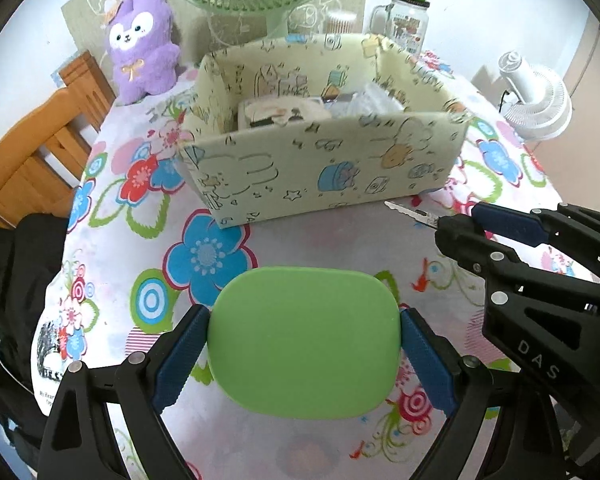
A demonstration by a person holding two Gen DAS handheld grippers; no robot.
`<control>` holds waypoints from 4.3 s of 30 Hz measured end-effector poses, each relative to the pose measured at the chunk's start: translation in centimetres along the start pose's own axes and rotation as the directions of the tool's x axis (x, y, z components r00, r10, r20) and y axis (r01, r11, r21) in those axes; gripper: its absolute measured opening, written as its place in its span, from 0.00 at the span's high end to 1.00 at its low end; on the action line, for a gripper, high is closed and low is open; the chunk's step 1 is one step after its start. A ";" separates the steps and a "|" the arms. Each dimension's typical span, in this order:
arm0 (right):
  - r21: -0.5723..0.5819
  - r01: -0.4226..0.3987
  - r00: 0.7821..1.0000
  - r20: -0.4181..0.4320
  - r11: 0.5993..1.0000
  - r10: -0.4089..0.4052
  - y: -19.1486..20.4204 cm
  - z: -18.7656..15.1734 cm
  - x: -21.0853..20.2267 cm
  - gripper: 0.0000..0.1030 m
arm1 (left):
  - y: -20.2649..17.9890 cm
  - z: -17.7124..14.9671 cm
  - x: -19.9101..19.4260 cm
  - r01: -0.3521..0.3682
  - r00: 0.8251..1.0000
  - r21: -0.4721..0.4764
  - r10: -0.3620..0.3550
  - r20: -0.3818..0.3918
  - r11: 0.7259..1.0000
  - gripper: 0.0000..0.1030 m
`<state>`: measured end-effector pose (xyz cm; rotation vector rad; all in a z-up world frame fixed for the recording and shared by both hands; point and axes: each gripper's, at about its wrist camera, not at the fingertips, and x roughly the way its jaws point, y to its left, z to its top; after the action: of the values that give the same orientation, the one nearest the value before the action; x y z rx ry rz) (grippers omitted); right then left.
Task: Organize rigid objects
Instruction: 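Lift the green lid with the left tool while the right tool lifts the key toward the box, then carry the lid over the box with the left tool while the right tool releases the key inside, then lower the green lid into the fabric box and open the left tool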
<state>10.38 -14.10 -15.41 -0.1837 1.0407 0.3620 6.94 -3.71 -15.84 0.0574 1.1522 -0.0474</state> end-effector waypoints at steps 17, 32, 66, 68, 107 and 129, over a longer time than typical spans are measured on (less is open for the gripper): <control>0.106 0.028 0.995 0.097 0.994 -0.038 0.4 0.6 -7.8 0.65 | -0.6 1.1 -7.0 0.037 0.996 0.066 -0.042 0.077 0.997 0.08; 0.163 0.069 0.987 0.135 0.984 -0.091 1.1 2.0 -11.7 0.65 | -0.4 2.9 -9.7 0.064 0.987 0.143 -0.084 0.138 0.988 0.08; 0.021 -0.020 0.999 0.047 1.000 0.019 -3.8 13.2 -2.3 0.65 | 0.4 13.1 -1.7 0.026 0.996 0.034 -0.028 0.080 0.999 0.08; 0.017 -0.026 0.999 0.040 1.000 0.025 -4.0 13.8 -1.5 0.65 | 0.5 13.4 -1.0 0.025 0.997 0.030 -0.027 0.070 0.999 0.08; 0.224 0.041 0.999 -0.008 0.974 -0.041 -9.1 11.9 1.0 0.24 | 1.0 15.7 4.0 0.030 1.000 0.019 -0.030 0.003 0.999 0.08; 0.246 0.078 0.996 -0.069 0.966 -0.063 -8.0 10.8 2.1 0.22 | 0.2 14.6 7.4 0.044 0.997 0.091 -0.039 -0.059 0.995 0.01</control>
<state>23.08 -17.62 -12.02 -0.0059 1.1267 0.1598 23.27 -4.57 -16.71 0.1173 1.2083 -0.1369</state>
